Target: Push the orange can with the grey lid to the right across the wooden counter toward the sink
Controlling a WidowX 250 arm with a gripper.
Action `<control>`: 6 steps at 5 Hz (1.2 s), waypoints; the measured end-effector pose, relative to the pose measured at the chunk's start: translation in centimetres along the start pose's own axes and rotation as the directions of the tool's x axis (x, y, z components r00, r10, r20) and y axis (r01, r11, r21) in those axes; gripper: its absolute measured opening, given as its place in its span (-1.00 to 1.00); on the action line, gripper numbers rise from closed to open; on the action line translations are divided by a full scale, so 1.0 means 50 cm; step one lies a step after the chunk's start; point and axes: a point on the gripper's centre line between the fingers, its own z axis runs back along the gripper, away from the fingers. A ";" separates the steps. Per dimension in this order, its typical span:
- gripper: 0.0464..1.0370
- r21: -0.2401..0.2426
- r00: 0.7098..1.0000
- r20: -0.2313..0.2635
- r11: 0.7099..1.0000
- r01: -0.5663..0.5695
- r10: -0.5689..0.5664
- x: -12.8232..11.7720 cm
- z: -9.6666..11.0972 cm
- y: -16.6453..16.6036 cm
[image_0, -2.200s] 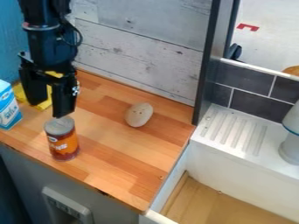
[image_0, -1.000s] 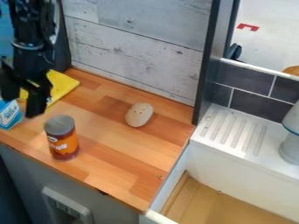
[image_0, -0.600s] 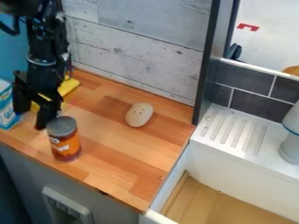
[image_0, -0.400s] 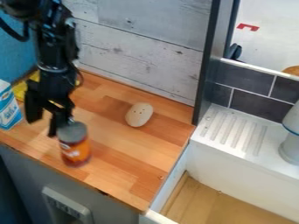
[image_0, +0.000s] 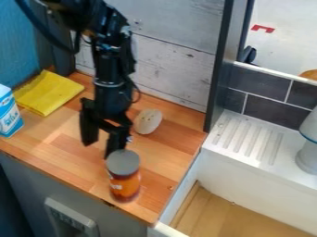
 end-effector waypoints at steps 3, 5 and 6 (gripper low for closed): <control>0.93 -0.008 0.956 0.125 0.964 -0.267 0.266 0.035 0.103 0.089; 0.93 -0.002 0.960 0.124 0.967 -0.254 0.253 -0.034 0.186 0.189; 0.93 -0.004 0.961 0.109 0.966 -0.257 0.256 -0.083 0.199 0.220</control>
